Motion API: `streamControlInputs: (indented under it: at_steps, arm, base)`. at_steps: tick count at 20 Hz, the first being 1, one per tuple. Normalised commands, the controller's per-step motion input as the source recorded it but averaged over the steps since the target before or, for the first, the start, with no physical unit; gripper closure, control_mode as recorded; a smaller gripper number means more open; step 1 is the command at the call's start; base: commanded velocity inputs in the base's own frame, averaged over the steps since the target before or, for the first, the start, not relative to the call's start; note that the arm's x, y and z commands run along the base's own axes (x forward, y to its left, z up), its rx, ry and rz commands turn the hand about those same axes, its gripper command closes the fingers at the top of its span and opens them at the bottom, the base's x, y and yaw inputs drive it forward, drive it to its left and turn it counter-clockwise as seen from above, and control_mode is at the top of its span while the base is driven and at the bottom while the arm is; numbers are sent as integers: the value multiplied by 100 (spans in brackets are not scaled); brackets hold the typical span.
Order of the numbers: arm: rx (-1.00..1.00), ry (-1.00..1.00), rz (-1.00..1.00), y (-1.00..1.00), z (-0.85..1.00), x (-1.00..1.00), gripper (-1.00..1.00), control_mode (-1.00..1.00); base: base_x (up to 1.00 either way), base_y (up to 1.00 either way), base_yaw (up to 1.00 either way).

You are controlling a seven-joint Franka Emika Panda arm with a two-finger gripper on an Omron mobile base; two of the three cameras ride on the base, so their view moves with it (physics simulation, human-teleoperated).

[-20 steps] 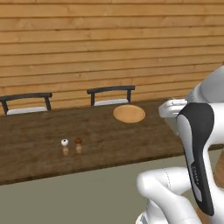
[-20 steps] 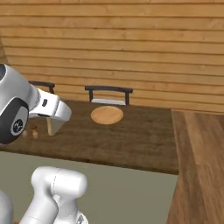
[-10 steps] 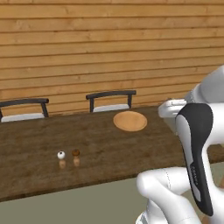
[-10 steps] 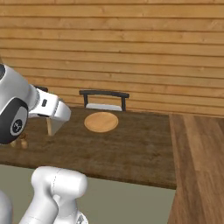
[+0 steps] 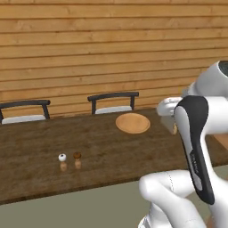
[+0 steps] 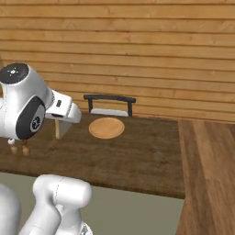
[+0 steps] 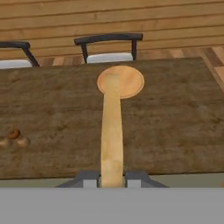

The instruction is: Start the toaster. Once the lever pops up, take the bread to the plate on the dining counter.

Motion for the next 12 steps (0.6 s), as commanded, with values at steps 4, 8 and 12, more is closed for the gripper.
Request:
streamControlInputs:
  at_steps: [4,8,12]
  arm:
    - [13,20,17,-1,-32,100,100,-100]
    - [12,22,15,-4,-46,100,100,-100]
    - [9,26,13,4,-57,95,100,-100]
  base:
    - [0,0,0]
    - [0,0,0]
    - [0,0,0]
